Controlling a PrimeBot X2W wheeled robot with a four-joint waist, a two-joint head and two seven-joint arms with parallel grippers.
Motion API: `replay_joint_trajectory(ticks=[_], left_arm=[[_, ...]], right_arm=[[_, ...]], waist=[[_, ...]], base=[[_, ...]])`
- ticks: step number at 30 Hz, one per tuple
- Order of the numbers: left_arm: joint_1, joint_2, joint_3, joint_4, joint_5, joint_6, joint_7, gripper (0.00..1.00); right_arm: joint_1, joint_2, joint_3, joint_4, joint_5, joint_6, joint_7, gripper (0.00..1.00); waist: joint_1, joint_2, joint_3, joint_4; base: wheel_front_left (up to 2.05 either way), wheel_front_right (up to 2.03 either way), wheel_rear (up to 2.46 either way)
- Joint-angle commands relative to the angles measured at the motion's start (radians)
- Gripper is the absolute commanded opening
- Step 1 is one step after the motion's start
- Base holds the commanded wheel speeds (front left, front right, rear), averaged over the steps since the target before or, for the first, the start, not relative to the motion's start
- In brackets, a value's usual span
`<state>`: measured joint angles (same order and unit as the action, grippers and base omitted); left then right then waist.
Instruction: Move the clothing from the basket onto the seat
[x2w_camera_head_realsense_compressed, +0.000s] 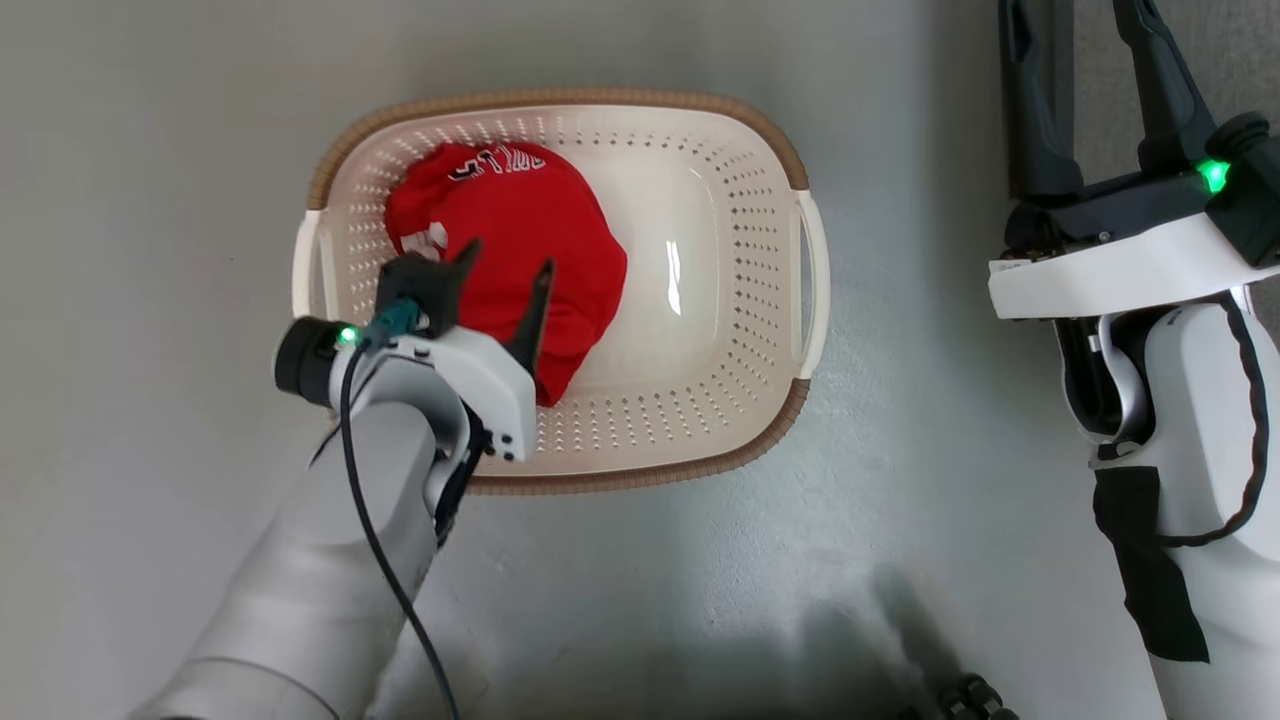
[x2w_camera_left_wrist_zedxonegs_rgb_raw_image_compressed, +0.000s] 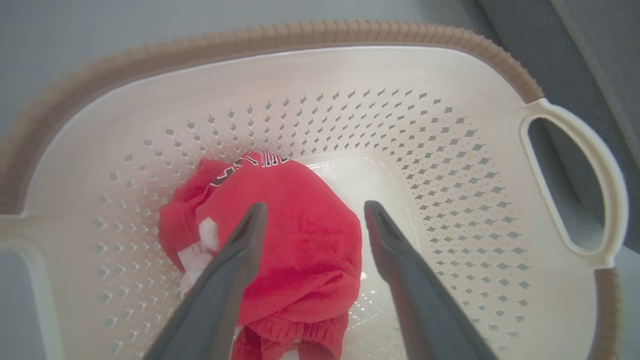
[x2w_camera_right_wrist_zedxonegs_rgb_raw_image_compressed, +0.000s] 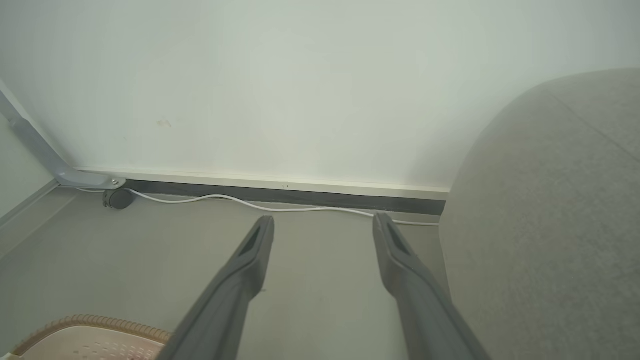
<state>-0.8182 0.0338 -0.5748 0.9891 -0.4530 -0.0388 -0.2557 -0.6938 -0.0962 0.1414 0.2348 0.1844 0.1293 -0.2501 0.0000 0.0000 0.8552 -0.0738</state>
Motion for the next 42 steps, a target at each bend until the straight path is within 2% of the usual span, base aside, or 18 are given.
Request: replay_joint_trajectory(ticks=[1, 8, 11, 16, 27, 31, 42], left_arm=[[-0.011, 0.016, 0.011, 0.015, -0.011, 0.022, -0.006, 1.0], [-0.1, 0.016, 0.007, 0.154, -0.01, 0.097, -0.006, 1.0], [-0.125, 0.016, 0.006, 0.201, -0.008, 0.106, -0.006, 1.0], [-0.159, 0.018, -0.002, 0.252, -0.002, 0.091, -0.006, 1.0], [-0.179, 0.018, -0.019, 0.274, 0.014, 0.086, -0.006, 1.0], [-0.185, 0.018, -0.048, 0.285, 0.039, 0.098, -0.003, 1.0], [-0.214, 0.031, -0.131, 0.299, 0.11, 0.17, 0.046, 1.0]], right_arm=[[0.015, 0.012, 0.018, -0.031, 0.0, 0.001, -0.012, 1.0], [0.019, 0.024, 0.017, -0.042, 0.003, 0.001, -0.012, 1.0], [0.023, 0.029, 0.018, -0.043, 0.007, 0.001, -0.012, 1.0], [0.021, 0.036, 0.021, -0.046, 0.015, 0.001, -0.012, 1.0], [0.015, 0.044, 0.022, -0.042, 0.034, 0.001, -0.012, 1.0], [0.011, 0.045, 0.018, -0.048, 0.039, 0.001, -0.012, 1.0], [0.012, 0.046, 0.021, -0.066, 0.082, 0.001, -0.012, 1.0]], waist=[[0.0, 0.0, 0.016, -0.01], [0.0, 0.0, 0.048, -0.023], [0.0, 0.0, 0.059, -0.031], [0.0, 0.0, 0.075, -0.046], [0.0, 0.0, 0.084, -0.068], [0.0, 0.0, 0.094, -0.079], [0.0, 0.0, 0.119, -0.104]], base=[[0.0, 0.0, 0.0], [0.0, 0.0, 0.0], [0.0, 0.0, 0.0], [0.0, 0.0, 0.0], [0.0, 0.0, 0.0], [0.0, 0.0, 0.0], [0.0, 0.0, 0.0]])
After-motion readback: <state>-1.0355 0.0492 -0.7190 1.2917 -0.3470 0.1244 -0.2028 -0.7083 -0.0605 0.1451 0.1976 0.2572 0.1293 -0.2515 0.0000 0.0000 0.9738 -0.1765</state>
